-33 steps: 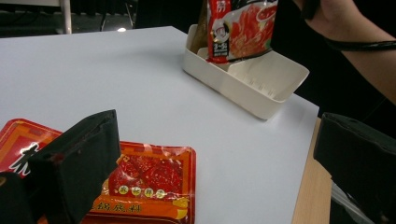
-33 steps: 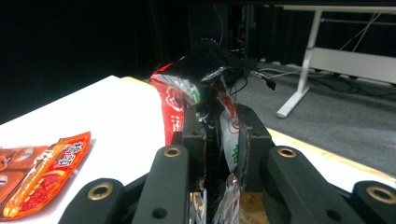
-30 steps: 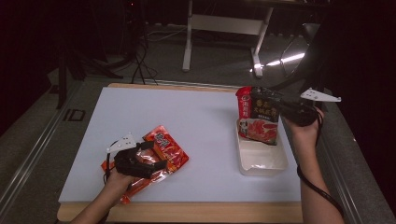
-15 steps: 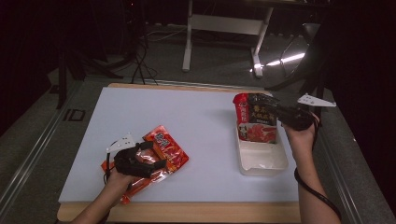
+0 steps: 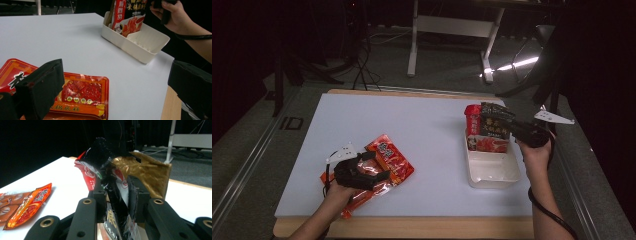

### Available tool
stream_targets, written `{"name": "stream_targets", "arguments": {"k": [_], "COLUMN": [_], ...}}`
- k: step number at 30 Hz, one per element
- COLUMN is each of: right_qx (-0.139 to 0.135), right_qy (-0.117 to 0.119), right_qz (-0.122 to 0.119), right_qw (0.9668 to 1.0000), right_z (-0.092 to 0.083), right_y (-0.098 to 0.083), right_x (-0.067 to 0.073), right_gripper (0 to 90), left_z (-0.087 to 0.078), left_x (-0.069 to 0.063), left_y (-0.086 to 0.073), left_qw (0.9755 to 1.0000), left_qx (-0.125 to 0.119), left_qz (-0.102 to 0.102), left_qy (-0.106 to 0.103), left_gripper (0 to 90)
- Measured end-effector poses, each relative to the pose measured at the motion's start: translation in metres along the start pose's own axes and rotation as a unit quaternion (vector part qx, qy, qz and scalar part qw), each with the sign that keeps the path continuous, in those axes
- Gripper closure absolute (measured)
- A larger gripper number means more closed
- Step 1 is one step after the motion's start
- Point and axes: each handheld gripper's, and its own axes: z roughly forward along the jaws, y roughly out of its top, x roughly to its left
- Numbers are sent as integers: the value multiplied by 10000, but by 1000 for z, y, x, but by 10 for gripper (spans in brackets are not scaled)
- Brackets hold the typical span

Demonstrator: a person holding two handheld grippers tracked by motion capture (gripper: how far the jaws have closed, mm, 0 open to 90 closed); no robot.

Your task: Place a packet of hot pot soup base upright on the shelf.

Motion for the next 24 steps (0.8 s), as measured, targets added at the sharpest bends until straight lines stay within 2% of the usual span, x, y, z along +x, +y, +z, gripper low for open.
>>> {"name": "stream_targets", "arguments": {"k": [3,7,12,14,16,18,21,23,24], "right_qx": [83,87,54,60,96,127,171,165,10], "right_qy": [-111,-126,-180,-145,-91,-166,-326,-299,-310], "right_qz": [-138,-32,-19,93,313,297,209,207,166], "right_qw": [9998,9999,9998,9998,9994,9993,9991,9992,9994], "right_z": [-4,-9,-15,-17,-20,-23,-26,-27,-34], "right_y": [-2,-6,-13,-14,-13,-9,-1,1,9], "right_x": [1,0,-5,-8,-9,-6,-1,1,7], "right_gripper": [710,703,702,657,641,602,523,509,472], "left_z": [0,1,1,0,1,1,2,2,1], "left_x": [0,1,1,1,2,1,0,0,0], "left_y": [-1,-1,-2,-2,-2,-2,-2,-2,-2], "left_qw": [10000,10000,10000,10000,9999,9999,9997,9995,9994], "left_qx": [13,33,45,48,46,7,74,80,46], "left_qz": [9,20,32,37,39,122,237,317,352], "left_qy": [8,30,64,74,81,79,37,42,47], "left_gripper": [13,13,13,13,13,13,13,13,13]}}
